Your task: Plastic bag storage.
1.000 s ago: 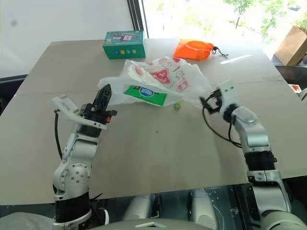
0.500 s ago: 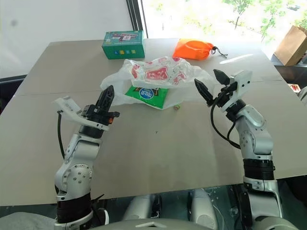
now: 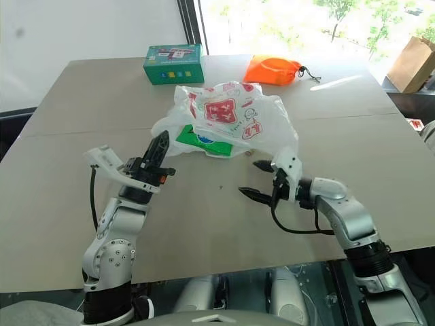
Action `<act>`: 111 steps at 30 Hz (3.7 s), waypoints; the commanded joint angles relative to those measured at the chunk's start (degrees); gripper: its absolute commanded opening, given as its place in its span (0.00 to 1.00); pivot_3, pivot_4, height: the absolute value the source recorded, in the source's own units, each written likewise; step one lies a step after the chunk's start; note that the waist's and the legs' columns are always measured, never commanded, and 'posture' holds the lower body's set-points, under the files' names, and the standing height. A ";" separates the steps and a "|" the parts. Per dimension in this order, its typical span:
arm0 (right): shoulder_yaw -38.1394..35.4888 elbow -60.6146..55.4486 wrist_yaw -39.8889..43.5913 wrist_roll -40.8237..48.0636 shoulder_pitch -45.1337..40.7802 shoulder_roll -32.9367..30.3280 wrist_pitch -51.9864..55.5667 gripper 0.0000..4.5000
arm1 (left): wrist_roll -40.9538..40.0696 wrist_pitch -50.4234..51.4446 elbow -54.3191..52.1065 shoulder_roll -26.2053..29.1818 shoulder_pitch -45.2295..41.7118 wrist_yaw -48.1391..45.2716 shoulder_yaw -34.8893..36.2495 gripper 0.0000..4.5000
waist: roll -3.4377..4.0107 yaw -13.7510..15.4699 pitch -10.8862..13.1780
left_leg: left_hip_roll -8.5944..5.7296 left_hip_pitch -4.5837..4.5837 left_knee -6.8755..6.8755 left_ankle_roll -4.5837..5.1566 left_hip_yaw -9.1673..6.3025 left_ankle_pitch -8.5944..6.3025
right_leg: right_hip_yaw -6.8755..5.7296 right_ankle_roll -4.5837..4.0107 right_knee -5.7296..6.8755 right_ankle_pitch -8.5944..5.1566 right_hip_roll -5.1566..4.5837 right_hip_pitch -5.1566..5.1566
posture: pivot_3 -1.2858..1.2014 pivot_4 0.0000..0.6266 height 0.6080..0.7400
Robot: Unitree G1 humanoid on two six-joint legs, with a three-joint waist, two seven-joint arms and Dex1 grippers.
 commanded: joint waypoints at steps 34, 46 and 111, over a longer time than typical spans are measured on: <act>0.62 -7.03 3.23 1.46 -8.73 3.71 14.33 0.17 | 2.91 -4.58 2.58 -1.94 0.05 -3.58 -0.90 0.00 | 0.00 -0.69 0.01 | 0.06 -0.02 -0.02 0.01 -0.15 -0.01 | -0.11 0.00 0.04 0.00 0.00 -0.02 | 0.52 0.24 1.00; 1.85 22.49 -12.04 -10.44 -22.47 21.31 -0.98 0.17 | 2.41 -3.19 -1.82 -2.23 2.02 -2.46 -1.27 0.00 | -0.06 -0.47 -0.01 | -0.01 -0.10 0.01 -0.01 -0.16 0.01 | -0.16 -0.01 0.03 0.00 -0.06 -0.04 | 0.52 0.24 1.00; -21.66 10.32 -19.89 -5.11 -8.43 2.88 -3.46 0.01 | 4.16 -4.77 5.86 2.39 -6.28 -5.03 1.87 0.00 | 0.03 0.91 0.07 | 0.01 -0.03 0.01 -0.11 -0.19 0.06 | -0.12 -0.02 -0.12 0.02 0.20 0.10 | 0.52 0.24 1.00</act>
